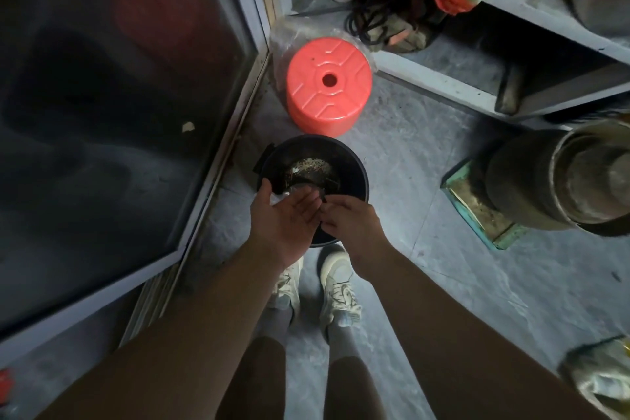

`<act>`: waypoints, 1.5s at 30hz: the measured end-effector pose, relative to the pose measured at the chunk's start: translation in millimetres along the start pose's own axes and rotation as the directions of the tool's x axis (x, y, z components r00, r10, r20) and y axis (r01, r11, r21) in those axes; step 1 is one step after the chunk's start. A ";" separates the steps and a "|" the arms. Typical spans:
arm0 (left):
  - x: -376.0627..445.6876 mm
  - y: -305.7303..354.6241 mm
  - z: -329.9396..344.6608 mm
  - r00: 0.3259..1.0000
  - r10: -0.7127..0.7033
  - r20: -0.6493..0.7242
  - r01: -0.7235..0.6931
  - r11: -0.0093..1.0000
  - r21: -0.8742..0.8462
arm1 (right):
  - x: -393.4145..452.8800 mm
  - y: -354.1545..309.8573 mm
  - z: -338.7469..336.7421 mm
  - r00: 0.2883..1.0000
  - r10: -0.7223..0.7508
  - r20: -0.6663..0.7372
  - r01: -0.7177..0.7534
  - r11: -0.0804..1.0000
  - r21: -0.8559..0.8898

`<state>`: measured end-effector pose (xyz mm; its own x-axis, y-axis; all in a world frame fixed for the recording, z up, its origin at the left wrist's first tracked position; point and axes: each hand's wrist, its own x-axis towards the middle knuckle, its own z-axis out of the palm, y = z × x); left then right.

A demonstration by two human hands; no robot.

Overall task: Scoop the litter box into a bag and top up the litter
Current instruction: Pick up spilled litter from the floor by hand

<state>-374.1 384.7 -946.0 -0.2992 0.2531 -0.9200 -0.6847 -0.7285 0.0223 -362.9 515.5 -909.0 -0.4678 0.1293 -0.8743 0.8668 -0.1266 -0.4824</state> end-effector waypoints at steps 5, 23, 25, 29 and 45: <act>6.9 6.0 0.6 0.999 -0.005 -0.052 0.008 0.998 0.070 | -1.0 -3.4 3.3 0.990 0.011 0.141 -0.018 0.998 0.053; -22.5 14.6 17.7 0.987 0.090 0.130 -0.104 0.989 0.104 | 19.3 -8.9 41.8 0.978 -0.163 0.129 0.205 0.852 -0.481; -20.0 11.8 28.3 0.988 0.131 0.084 -0.143 0.977 0.158 | 12.9 -10.7 48.4 0.981 -0.126 0.149 0.171 0.924 -0.343; -27.7 6.3 45.0 0.990 0.098 0.104 -0.119 0.966 0.228 | 18.6 -7.3 51.4 0.988 0.055 0.141 -0.061 0.997 0.040; 29.3 7.3 -2.3 0.837 0.305 0.455 -0.309 -0.423 0.852 | 18.1 6.8 -28.6 0.930 0.106 0.351 -0.348 0.557 0.754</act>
<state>-386.4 385.3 -973.7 -0.7612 0.2794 -0.5852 -0.1844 0.7719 0.6084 -360.5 545.1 -926.5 -0.4044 -0.2385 -0.8829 0.5151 -0.8571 -0.0044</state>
